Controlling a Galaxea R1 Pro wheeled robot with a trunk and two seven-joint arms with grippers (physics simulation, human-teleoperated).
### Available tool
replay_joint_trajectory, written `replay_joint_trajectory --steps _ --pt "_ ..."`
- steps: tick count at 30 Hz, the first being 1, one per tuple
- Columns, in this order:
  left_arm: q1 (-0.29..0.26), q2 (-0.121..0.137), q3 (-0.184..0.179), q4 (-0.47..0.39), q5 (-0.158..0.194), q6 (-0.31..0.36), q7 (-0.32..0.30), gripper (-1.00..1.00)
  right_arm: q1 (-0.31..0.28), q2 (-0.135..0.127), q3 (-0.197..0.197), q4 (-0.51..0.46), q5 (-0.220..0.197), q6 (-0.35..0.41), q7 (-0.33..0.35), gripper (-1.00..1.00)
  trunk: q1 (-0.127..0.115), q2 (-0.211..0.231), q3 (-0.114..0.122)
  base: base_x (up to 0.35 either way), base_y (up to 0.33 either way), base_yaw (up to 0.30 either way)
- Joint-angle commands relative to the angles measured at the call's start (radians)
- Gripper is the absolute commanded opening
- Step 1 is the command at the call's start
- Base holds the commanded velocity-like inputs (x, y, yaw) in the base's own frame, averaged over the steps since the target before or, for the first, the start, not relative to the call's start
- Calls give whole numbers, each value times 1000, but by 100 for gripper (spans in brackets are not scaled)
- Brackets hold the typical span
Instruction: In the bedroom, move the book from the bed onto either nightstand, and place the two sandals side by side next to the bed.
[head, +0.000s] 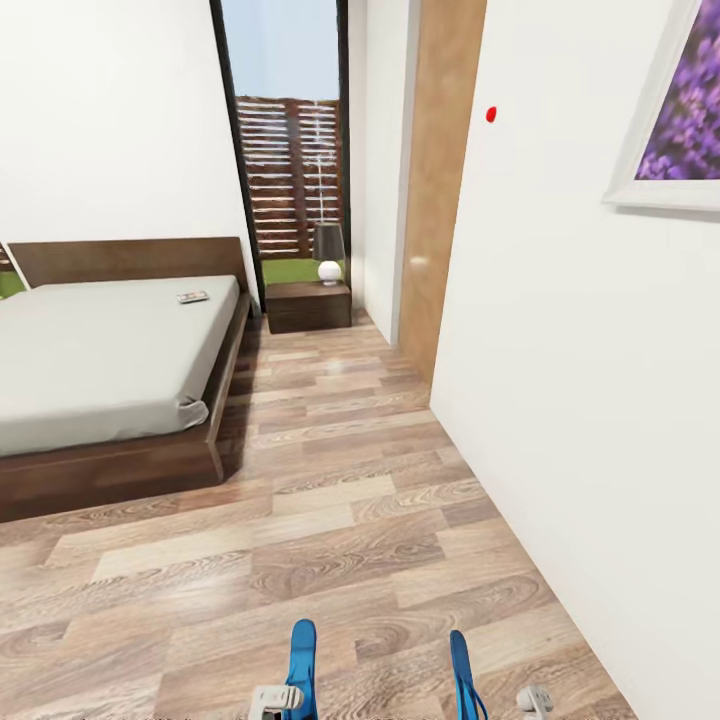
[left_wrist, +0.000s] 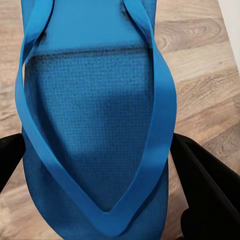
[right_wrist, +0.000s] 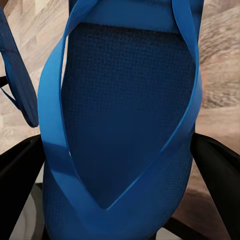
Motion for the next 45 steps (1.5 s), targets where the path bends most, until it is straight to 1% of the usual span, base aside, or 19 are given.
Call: replay_joint_trajectory --steps 1,8,14,25,34,45 --pt "-1 1 -4 0 9 1 -2 -100 0 0 1 0 -8 10 3 -100 0 0 -2 0 0 0" --pt "-1 1 -4 0 10 1 -2 -100 0 0 1 -1 -8 10 3 -100 0 0 -12 0 0 0" --pt "-1 1 -4 0 11 1 -2 -100 0 0 1 0 -8 10 3 -100 0 0 -14 79 0 0" --pt "-1 0 -4 0 8 1 -1 -100 0 0 1 -1 -7 10 3 -100 0 0 -14 309 0 2" --pt "-1 0 -4 0 8 1 -1 -100 0 0 1 -1 -7 10 3 -100 0 0 -14 329 0 165" --pt "-1 0 -5 0 8 1 -1 -100 0 0 1 -1 -7 10 3 -100 0 0 -14 329 0 18"
